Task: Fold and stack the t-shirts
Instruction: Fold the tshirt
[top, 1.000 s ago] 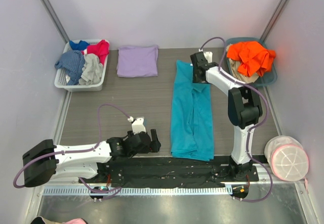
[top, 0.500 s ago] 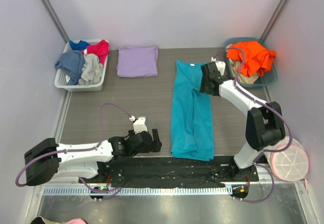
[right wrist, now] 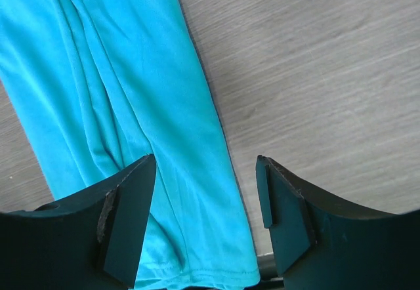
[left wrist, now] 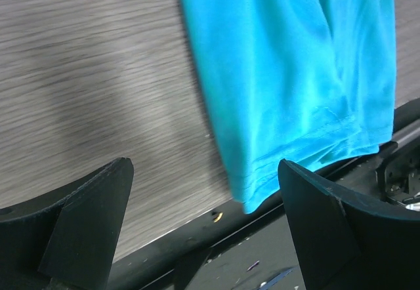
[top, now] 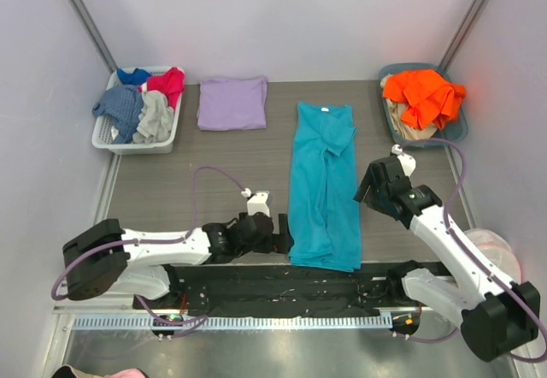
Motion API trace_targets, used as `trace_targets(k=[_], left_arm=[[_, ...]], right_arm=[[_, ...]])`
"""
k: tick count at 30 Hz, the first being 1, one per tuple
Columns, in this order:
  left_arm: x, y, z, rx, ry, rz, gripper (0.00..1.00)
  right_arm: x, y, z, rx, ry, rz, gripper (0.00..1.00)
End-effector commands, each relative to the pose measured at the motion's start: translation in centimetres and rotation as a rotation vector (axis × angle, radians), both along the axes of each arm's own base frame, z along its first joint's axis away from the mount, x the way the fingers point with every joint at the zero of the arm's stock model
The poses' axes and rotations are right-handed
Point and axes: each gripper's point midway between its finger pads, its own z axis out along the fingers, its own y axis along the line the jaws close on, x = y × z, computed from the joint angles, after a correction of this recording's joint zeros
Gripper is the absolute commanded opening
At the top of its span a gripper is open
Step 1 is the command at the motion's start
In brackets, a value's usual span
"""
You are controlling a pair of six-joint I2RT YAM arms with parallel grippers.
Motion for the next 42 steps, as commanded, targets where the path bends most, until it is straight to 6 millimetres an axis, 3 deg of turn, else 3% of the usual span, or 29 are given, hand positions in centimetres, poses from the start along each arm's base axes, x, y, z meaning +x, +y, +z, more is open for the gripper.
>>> trace_targets(k=[1, 4, 5, 6, 7, 8, 9, 14, 16, 17, 18, 20, 22, 24, 25, 26, 29, 35, 42], left_arm=[[0.2, -4.0, 1.9, -0.113, -0.014, -0.081, 0.98], [0.1, -5.0, 1.7, -0.114, -0.001, -0.104, 0.98], [0.2, -5.3, 2.0, -0.120, -0.003, -0.106, 0.97], [0.2, -5.3, 2.3, -0.127, -0.006, -0.106, 0.97], [0.2, -5.1, 2.4, -0.123, -0.007, -0.104, 0.98], [0.3, -4.7, 2.5, -0.122, -0.012, -0.088, 0.98], [0.4, -4.4, 3.2, -0.134, -0.024, -0.079, 0.98], [0.2, 0.2, 3.3, -0.078, -0.057, -0.003, 1.00], [0.3, 1.9, 4.0, -0.075, -0.083, 0.036, 1.00], [0.3, 2.8, 3.8, -0.066, -0.087, 0.050, 1.00], [0.4, 3.5, 3.9, -0.059, -0.098, 0.068, 0.99], [0.2, 4.7, 4.1, -0.056, -0.103, 0.085, 1.00], [0.1, 5.5, 4.0, -0.045, -0.103, 0.101, 1.00], [0.0, 6.1, 4.2, -0.056, -0.107, 0.115, 1.00], [-0.1, 6.4, 4.1, -0.052, -0.106, 0.122, 1.00], [-0.1, 6.7, 3.8, -0.048, -0.101, 0.130, 1.00], [-0.3, 7.3, 3.5, -0.053, -0.094, 0.146, 1.00], [-0.5, 8.2, 3.0, -0.050, -0.091, 0.166, 1.00], [-0.4, 8.6, 2.8, -0.038, -0.091, 0.187, 1.00]], right_arm=[[-1.4, -0.4, 0.0, 0.037, -0.013, -0.054, 0.70], [0.6, 0.0, 0.9, 0.033, -0.064, -0.054, 0.70], [2.4, 0.1, 2.5, 0.017, -0.117, -0.049, 0.70], [3.6, 0.3, 2.9, -0.005, -0.118, -0.043, 0.70], [4.9, 0.6, 2.0, -0.040, -0.078, -0.027, 0.70], [7.5, 1.2, 4.1, -0.052, -0.139, -0.006, 0.71], [8.9, 1.6, 4.6, -0.065, -0.147, 0.006, 0.72], [18.5, 4.9, 6.5, -0.106, -0.192, 0.080, 0.85], [20.7, 5.7, 6.0, -0.126, -0.184, 0.112, 0.88], [22.5, 6.3, 7.4, -0.119, -0.220, 0.118, 0.88], [23.6, 6.6, 4.7, -0.140, -0.167, 0.135, 0.88], [25.5, 7.4, 4.4, -0.137, -0.170, 0.151, 0.88], [26.5, 7.8, 1.3, -0.159, -0.114, 0.182, 0.88], [27.7, 8.4, 0.6, -0.164, -0.114, 0.204, 0.88], [28.2, 8.7, -1.3, -0.176, -0.092, 0.227, 0.88], [28.8, 8.9, -1.5, -0.178, -0.099, 0.234, 0.88], [29.6, 9.3, -4.5, -0.196, -0.059, 0.266, 0.88], [29.7, 9.3, -7.3, -0.208, -0.019, 0.275, 0.88], [30.0, 11.1, -9.9, -0.157, 0.023, 0.352, 0.88]])
